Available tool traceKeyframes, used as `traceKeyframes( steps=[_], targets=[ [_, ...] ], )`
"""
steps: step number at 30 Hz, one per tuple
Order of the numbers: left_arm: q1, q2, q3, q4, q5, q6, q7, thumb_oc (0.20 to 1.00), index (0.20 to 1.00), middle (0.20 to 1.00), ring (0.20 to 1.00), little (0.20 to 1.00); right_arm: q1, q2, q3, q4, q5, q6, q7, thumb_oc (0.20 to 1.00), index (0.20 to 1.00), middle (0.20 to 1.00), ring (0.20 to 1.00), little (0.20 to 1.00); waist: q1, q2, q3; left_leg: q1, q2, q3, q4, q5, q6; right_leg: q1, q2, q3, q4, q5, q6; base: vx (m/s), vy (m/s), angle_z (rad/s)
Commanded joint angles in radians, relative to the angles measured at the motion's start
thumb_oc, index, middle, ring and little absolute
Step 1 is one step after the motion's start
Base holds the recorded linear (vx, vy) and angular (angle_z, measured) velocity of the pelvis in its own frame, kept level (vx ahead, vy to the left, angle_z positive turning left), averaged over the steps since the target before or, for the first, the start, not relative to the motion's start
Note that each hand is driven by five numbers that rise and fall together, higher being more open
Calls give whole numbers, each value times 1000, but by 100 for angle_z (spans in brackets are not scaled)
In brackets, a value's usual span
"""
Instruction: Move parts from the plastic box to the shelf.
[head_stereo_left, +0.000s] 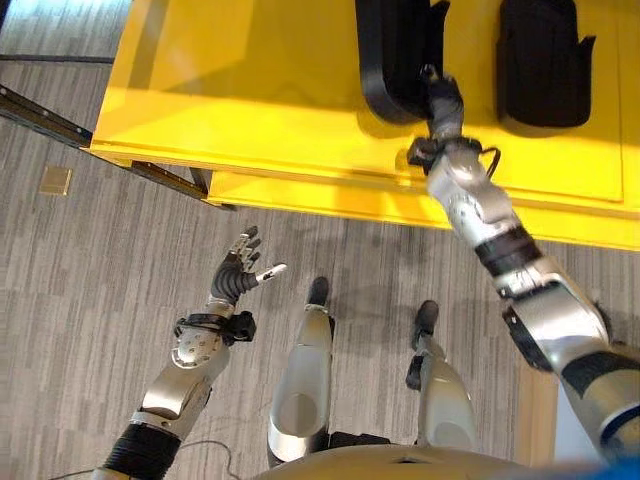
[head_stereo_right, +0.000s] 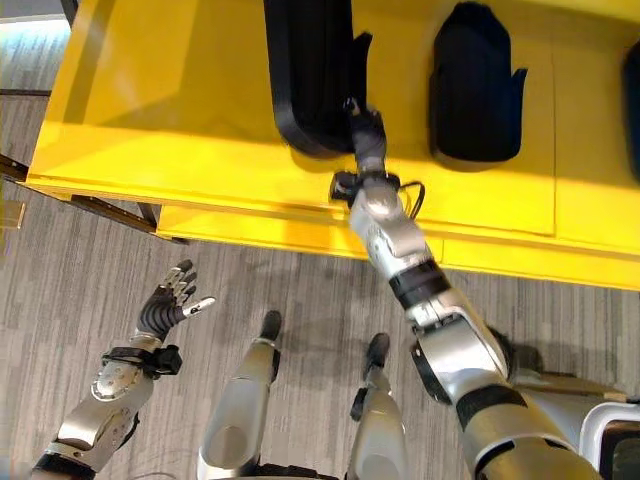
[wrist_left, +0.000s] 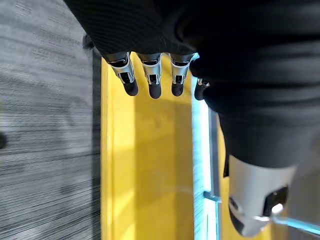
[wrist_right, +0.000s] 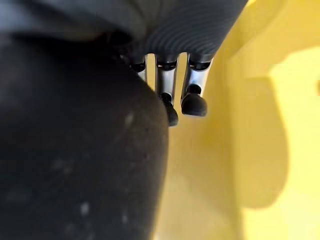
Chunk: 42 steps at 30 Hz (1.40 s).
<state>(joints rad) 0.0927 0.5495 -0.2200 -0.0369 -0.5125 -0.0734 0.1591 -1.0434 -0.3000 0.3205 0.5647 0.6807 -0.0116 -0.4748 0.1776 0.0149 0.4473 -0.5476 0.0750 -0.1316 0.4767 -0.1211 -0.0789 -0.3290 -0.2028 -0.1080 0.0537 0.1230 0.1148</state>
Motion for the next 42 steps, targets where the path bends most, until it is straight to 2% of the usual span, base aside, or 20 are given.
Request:
traceKeyframes(
  steps=[1,9,17,37,38,39,40,42],
  targets=[
    [39,49,-29,-63,-26,-74,17,1000,1000,1000,1000,1000,-80,-11,-46,4,-58,-91,-38,200,200,200,200,200,9,10,-77,34,5,76,-133,81,7,18,-26,-23,207,-212,26,0,0,0],
    [-20,51,-60,-55,-42,-101,36,1000,1000,1000,1000,1000,-202,-10,-37,167,-129,-84,-77,200,200,200,200,200,10,16,-66,-15,1,66,-103,73,15,-17,-19,-27,234,-222,21,0,0,0],
    [-52,61,-90,-48,-47,-113,37,1000,1000,1000,1000,1000,-276,14,-19,307,-109,-90,-66,200,200,200,200,200,14,12,-64,-39,-6,56,-98,72,17,-24,-18,-40,236,-228,19,5,1,4],
    [-66,59,-88,-34,-50,-125,66,1000,1000,1000,1000,1000,-273,52,3,415,-93,-85,-40,200,200,200,200,200,17,9,-39,-46,-11,52,-97,69,19,-27,-12,-47,241,-233,14,1,0,1],
    [-67,59,-88,-34,-52,-125,68,1000,1000,1000,1000,1000,-274,56,-5,427,-76,-87,-41,573,573,573,573,573,18,10,-37,-48,-10,51,-95,69,18,-27,-13,-49,242,-233,13,0,0,0],
    [-69,59,-89,-33,-52,-125,68,1000,1000,1000,1000,1000,-274,57,-6,429,-70,-88,-40,699,699,699,699,699,18,10,-37,-49,-11,51,-94,69,18,-28,-13,-49,243,-234,13,0,0,0],
    [-69,61,-89,-33,-52,-125,69,1000,1000,1000,1000,1000,-274,58,-6,425,-65,-90,-41,1000,1000,1000,1000,1000,17,11,-36,-50,-10,51,-94,69,19,-29,-12,-49,244,-234,13,0,0,0],
    [-69,62,-89,-34,-54,-127,70,1000,1000,1000,1000,1000,-275,60,-11,424,-57,-94,-43,1000,1000,1000,1000,1000,16,12,-35,-52,-11,51,-92,69,19,-30,-12,-49,244,-235,13,0,0,0]
  ],
)
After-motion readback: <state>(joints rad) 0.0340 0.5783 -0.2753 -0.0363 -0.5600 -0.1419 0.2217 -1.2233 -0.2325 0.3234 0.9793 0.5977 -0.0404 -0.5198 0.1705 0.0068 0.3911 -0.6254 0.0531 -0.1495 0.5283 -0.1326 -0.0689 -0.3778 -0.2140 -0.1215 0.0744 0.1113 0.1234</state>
